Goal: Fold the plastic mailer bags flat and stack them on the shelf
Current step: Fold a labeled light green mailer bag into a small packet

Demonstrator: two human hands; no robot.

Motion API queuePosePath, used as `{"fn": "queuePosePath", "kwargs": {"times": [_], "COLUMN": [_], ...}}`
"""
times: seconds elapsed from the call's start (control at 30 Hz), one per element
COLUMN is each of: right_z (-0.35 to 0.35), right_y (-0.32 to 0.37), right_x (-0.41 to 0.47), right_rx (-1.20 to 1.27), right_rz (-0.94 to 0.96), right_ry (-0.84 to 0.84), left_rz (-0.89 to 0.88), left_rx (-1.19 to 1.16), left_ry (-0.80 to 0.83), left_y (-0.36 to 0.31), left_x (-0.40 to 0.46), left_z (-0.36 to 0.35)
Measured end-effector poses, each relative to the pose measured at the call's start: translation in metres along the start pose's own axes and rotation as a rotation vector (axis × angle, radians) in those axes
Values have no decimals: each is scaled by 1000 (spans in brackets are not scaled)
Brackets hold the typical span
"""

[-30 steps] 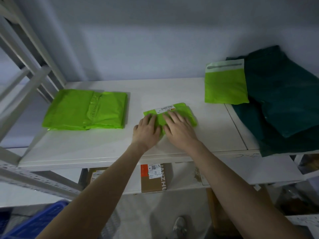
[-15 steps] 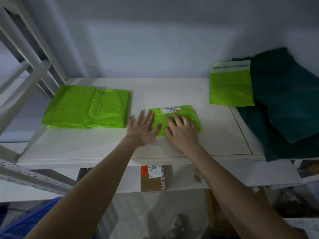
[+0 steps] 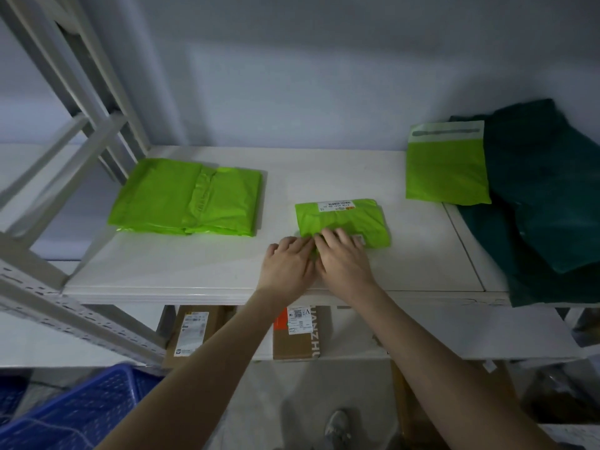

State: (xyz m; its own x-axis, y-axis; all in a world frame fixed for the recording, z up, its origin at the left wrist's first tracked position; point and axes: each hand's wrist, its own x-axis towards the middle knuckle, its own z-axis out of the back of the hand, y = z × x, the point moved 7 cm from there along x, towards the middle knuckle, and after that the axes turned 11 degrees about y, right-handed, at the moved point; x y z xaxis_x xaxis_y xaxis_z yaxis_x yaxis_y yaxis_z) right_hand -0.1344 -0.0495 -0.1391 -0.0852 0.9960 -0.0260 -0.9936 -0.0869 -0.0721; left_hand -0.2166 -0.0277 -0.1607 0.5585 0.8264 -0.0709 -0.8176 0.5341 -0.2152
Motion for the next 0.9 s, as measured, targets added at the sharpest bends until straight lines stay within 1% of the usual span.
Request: {"fn": "queuePosePath", "kwargs": {"times": [0.17, 0.3, 0.4, 0.63, 0.73, 0.9], "right_z": [-4, -4, -4, 2, 1, -5], "right_y": [-2, 0, -7, -41, -48, -56], "right_x": [-5, -4, -5, -11, -11, -13], "right_rx": [-9, 69, 97, 131, 114, 124], "right_rz": [-10, -8, -23, -145, -171, -196], "right_ry": [41, 79, 78, -15, -39, -29], "left_rz": [112, 181, 182, 153, 154, 168], "left_rx": [37, 31, 44, 118, 119, 138], "left_ry": [20, 72, 59, 52, 76, 134], "left_y": [-7, -5, -8, -21, -23, -18], "left_x": [0, -4, -6, -1, 5, 13], "left_z": [-3, -5, -2, 5, 3, 0]}}
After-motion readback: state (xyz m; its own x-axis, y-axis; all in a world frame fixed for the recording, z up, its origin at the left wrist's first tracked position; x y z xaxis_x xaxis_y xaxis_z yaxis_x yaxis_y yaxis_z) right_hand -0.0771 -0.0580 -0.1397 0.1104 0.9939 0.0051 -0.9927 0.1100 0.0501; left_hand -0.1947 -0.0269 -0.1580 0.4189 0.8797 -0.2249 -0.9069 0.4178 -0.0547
